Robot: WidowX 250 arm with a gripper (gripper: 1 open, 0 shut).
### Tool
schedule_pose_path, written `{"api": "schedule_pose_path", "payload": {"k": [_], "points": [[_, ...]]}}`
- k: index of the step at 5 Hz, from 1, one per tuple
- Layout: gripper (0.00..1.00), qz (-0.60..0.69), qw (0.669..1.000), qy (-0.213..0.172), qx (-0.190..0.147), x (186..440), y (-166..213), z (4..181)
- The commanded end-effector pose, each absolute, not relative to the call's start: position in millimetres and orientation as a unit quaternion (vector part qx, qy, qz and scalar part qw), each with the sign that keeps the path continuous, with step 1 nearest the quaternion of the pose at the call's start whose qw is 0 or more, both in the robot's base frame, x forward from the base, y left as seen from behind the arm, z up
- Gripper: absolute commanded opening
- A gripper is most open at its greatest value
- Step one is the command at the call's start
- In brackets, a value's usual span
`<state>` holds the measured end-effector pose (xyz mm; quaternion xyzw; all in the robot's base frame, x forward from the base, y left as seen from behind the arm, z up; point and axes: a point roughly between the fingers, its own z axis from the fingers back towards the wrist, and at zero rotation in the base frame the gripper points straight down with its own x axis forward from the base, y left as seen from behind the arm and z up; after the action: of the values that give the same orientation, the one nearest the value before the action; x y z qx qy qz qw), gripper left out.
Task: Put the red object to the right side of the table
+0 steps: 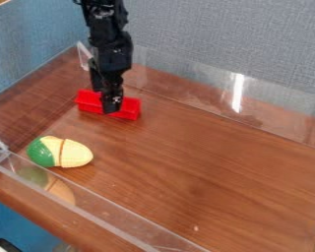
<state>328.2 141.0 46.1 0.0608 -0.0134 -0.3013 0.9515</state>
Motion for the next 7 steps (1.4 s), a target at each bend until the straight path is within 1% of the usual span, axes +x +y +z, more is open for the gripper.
{"api": "schedule_pose_path", "payload": {"k": [1,2,3,6,7], "points": [[1.0,-0.3,0.951,-0.023,0.068,338.2,145.6,47.1],[0.0,-0.301,0.951,-0.021,0.066,339.0,146.4,42.8],[0.0,-0.301,0.951,-0.024,0.069,337.6,145.3,46.7],[0.0,-0.301,0.949,-0.036,0.083,331.5,139.8,68.0],[0.0,-0.302,0.948,-0.042,0.091,329.5,137.5,77.7]]}}
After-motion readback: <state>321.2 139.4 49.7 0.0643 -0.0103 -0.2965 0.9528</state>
